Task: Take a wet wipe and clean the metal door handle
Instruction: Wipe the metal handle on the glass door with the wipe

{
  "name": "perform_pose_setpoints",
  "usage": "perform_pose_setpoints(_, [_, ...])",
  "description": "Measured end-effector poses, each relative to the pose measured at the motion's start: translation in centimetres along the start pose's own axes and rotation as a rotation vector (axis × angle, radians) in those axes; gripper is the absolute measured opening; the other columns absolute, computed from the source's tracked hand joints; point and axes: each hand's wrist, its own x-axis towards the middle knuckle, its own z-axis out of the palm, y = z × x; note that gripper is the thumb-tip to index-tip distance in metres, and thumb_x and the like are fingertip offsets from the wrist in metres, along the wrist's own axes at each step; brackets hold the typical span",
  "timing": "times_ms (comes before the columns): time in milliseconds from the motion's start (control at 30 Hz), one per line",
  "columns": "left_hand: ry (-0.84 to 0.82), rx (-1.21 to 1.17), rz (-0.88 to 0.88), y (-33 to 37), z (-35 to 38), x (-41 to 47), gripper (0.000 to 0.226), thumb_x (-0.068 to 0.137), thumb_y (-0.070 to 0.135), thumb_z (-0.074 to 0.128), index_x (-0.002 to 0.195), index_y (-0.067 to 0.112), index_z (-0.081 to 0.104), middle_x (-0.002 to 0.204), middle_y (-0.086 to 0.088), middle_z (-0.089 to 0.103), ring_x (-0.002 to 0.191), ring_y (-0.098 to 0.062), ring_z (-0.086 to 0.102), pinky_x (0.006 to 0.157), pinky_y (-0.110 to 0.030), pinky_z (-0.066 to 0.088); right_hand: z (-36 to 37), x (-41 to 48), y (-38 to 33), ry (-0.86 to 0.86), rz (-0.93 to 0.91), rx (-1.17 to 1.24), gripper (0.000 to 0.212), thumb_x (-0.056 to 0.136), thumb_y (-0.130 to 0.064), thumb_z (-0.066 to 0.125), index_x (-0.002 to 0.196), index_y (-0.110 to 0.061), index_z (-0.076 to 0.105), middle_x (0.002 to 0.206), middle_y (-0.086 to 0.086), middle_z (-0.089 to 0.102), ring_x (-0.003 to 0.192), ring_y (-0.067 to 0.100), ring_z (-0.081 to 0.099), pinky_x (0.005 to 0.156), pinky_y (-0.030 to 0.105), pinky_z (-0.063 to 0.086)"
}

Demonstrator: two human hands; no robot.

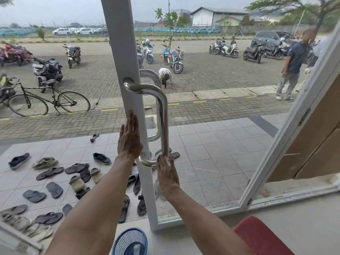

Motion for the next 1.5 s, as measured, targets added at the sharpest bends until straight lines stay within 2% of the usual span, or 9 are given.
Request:
perform_pose_setpoints(200, [-0.014,0.022,-0.001,-0.4,0.3,-0.2,0.103,0.072,-0.011,0.058,0.158,0.005,0.004,0.165,0.0,-0.019,0.154,-0.019,0.003,0.125,-0.041,0.011,0.2,0.2,-2.5,-0.063,-0.006,-0.046,0.083,0.1,-0.036,0.046,0.155,0.002,-0.002,0.163,0.027,0.003,0.151,0.044,-0.002,0.114,0.064,-0.016])
perform_pose_setpoints(367, [-0.048,0.051,0.013,-0.1,1.3,-1.3,0.097,0.075,-0.008,0.059,0.157,0.005,0.009,0.165,-0.006,-0.014,0.153,-0.021,0.005,0.124,-0.043,0.007,-1.2,2.1,-3.2,-0.091,-0.126,0.253,0.119,0.078,-0.044,0.072,0.155,0.003,-0.006,0.162,0.022,0.009,0.151,0.037,0.009,0.124,0.051,0.0])
perform_pose_setpoints(633, [-0.143,0.112,0.013,-0.4,3.2,-2.7,0.087,0.083,-0.001,0.057,0.158,0.007,0.012,0.165,-0.005,-0.016,0.154,-0.019,-0.001,0.124,-0.048,0.003,-0.4,1.7,-0.6,-0.016,-0.204,0.136,0.095,0.087,-0.022,0.06,0.156,-0.002,-0.001,0.165,0.018,0.008,0.153,0.03,0.005,0.123,0.044,-0.008])
perform_pose_setpoints(867, [-0.141,0.125,0.022,-0.9,3.7,-2.8,0.089,0.083,0.004,0.062,0.158,0.01,0.013,0.165,-0.005,-0.015,0.153,-0.019,-0.002,0.122,-0.051,0.002,-0.9,1.7,-0.7,0.039,-0.182,0.22,0.081,0.084,-0.015,0.062,0.15,0.001,0.018,0.154,0.021,0.03,0.146,0.034,0.025,0.125,0.045,0.009])
perform_pose_setpoints(1000, [-0.128,0.031,-0.041,-0.8,4.4,-4.5,0.074,0.081,0.001,0.062,0.15,0.01,0.035,0.163,-0.012,0.018,0.147,-0.029,0.031,0.119,-0.047,0.021,-1.0,1.6,-0.4,0.087,-0.177,0.238,0.053,0.09,-0.011,0.056,0.139,-0.004,0.037,0.136,0.019,0.046,0.129,0.032,0.04,0.118,0.042,0.022])
perform_pose_setpoints(1067, [-0.113,-0.111,-0.123,-0.5,5.4,-6.7,0.049,0.08,-0.004,0.059,0.127,0.01,0.055,0.136,-0.013,0.053,0.114,-0.035,0.061,0.095,-0.042,0.05,-0.9,1.7,-0.2,0.108,-0.182,0.244,0.054,0.092,-0.01,0.054,0.142,-0.003,0.036,0.135,0.018,0.042,0.13,0.032,0.037,0.119,0.042,0.021])
perform_pose_setpoints(1133, [-0.137,-0.196,-0.184,-0.2,6.6,-9.0,0.039,0.077,-0.011,0.053,0.107,0.011,0.062,0.113,-0.011,0.064,0.092,-0.033,0.065,0.071,-0.037,0.05,-1.0,1.6,-0.1,0.121,-0.218,0.215,0.051,0.091,-0.011,0.055,0.141,-0.005,0.041,0.128,0.015,0.043,0.123,0.03,0.04,0.115,0.042,0.025])
perform_pose_setpoints(1233, [-0.242,-0.204,-0.173,0.4,7.9,-11.6,0.041,0.071,-0.013,0.053,0.102,0.011,0.066,0.117,-0.006,0.065,0.095,-0.03,0.064,0.072,-0.035,0.05,-1.2,1.7,0.2,0.135,-0.262,0.192,0.046,0.093,-0.012,0.055,0.137,-0.01,0.044,0.125,0.012,0.049,0.119,0.028,0.045,0.111,0.041,0.03])
perform_pose_setpoints(1500, [-0.194,-0.123,0.031,1.1,8.6,-12.5,0.092,0.058,-0.017,0.059,0.146,0.005,0.045,0.147,-0.008,0.052,0.129,-0.023,0.055,0.098,-0.039,0.052,-0.7,2.3,0.5,0.196,-0.223,0.405,0.025,0.101,-0.005,0.037,0.122,-0.005,0.05,0.114,0.019,0.065,0.114,0.034,0.058,0.118,0.044,0.028])
